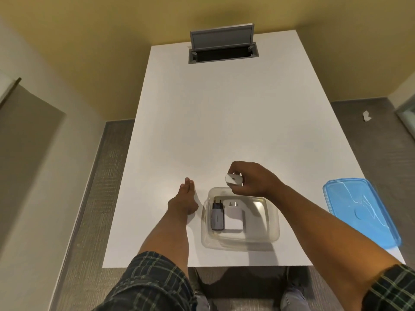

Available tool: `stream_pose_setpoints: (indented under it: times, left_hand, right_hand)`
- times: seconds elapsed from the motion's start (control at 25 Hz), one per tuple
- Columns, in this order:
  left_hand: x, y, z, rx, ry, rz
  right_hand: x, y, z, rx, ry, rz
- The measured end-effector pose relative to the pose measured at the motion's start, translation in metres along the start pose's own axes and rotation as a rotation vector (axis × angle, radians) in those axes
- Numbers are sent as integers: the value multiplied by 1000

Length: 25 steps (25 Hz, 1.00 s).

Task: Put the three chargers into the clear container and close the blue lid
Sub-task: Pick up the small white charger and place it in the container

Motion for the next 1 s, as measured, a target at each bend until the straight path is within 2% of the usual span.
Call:
stream_pose_setpoints:
  times: [0.12,0.36,0.64,0.88,1.0]
  left_hand:
    - [-1,-2,3,18,-35,-24]
    - [-2,-3,7,48,-53,-36]
    - [0,-1,12,81,-6,-63]
    - [-9,9,15,103,4,-67]
    - [-11,14,12,116,-4,-79]
  right_hand:
    - [-7,18,-10,175,216,-90]
    - [-20,55,-33,470,358,-146]
    - [-52,82,2,368,504,-329]
    - [-53,79,17,368,644,-310]
    - [-51,75,12,427,686,-287]
Point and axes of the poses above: each hand's wrist, its own y-axis away from the middle knuckle, its own x-axis out of the back of the hand, z = x × y, the point moved 9 cm from there along -y, towards the middle knuckle, and after that the axes turned 9 degrees about z, right-handed, at the moved point
